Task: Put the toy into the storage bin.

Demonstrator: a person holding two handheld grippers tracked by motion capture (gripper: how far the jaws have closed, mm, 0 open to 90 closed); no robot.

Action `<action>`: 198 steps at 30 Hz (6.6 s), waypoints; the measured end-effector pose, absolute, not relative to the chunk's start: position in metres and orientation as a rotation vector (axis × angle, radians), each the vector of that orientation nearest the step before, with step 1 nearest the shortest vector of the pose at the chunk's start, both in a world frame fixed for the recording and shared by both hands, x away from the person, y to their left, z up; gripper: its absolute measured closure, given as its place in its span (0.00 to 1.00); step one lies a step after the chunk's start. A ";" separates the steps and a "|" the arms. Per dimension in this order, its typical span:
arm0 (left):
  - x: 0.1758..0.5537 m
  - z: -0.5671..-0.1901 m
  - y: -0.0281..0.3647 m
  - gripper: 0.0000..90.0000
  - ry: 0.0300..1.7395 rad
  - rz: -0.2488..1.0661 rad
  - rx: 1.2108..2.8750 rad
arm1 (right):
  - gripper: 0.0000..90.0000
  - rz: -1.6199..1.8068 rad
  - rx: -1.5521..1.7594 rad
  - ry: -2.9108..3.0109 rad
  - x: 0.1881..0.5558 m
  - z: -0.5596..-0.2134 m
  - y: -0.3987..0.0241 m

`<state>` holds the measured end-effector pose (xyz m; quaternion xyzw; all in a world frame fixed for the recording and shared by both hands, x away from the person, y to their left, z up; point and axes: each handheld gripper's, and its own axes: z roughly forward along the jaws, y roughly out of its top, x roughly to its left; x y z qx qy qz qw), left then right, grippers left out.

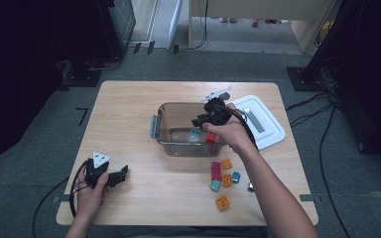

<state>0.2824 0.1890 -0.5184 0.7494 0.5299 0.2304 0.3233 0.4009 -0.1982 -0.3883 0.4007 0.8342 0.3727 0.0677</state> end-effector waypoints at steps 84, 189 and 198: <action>0.282 -0.518 0.189 0.14 1.390 0.604 1.967 | 0.51 1.046 1.082 2.541 0.245 -0.497 -0.285; 0.282 -0.518 0.189 0.14 1.390 0.605 1.967 | 0.53 1.244 0.833 2.419 0.324 -0.320 -0.228; 0.283 -0.518 0.189 0.14 1.390 0.606 1.965 | 0.53 1.222 0.891 2.441 0.349 -0.332 -0.216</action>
